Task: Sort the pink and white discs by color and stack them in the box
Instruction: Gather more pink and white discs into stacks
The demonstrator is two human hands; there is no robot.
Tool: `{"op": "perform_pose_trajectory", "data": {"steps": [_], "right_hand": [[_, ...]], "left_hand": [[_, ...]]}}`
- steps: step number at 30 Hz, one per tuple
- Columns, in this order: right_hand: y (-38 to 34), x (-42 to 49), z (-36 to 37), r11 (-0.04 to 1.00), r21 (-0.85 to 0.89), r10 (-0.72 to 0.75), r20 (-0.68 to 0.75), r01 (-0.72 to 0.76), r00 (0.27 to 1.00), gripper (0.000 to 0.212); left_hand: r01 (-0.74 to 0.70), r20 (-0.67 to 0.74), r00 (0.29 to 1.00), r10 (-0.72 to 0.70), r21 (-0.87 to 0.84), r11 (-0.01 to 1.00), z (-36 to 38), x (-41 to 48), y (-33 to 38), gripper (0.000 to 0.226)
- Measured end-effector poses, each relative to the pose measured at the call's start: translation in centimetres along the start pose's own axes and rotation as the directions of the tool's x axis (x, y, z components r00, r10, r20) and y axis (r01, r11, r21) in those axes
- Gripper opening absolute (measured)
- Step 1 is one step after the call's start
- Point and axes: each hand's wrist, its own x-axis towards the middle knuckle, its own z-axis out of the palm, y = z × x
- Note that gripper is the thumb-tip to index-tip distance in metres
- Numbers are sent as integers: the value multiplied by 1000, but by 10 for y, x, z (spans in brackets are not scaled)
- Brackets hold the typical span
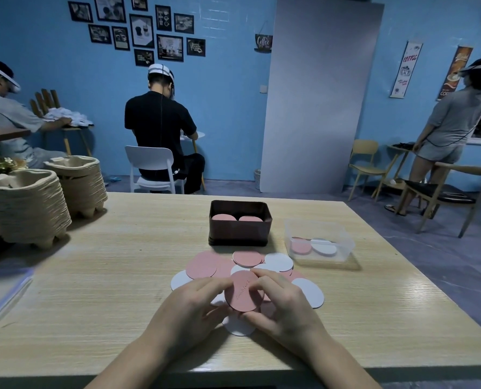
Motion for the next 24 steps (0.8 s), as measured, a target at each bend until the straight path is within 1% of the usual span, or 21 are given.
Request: {"op": "perform_pose_trajectory", "data": {"steps": [5, 9, 12, 14, 19, 24], "right_hand": [[0, 0, 3, 999, -34, 2, 36, -1, 999, 33], [-2, 1, 2, 998, -64, -9, 38, 12, 999, 32], [-1, 3, 1, 998, -66, -5, 42, 8, 999, 32], [1, 5, 0, 997, -82, 0, 45, 3, 999, 33], [5, 24, -5, 978, -207, -3, 58, 15, 998, 35], [19, 59, -7, 984, -181, 20, 79, -5, 997, 38]], "left_hand": [[5, 29, 1000, -6, 54, 999, 1, -1, 0, 30], [49, 62, 997, -54, 70, 996, -1, 0, 1, 40], [69, 73, 995, -74, 59, 996, -1, 1, 2, 35], [56, 79, 995, -60, 57, 997, -1, 5, 0, 33], [0, 93, 996, -6, 71, 997, -6, 25, -11, 32], [-35, 59, 998, 29, 95, 995, -12, 58, -26, 28]]}}
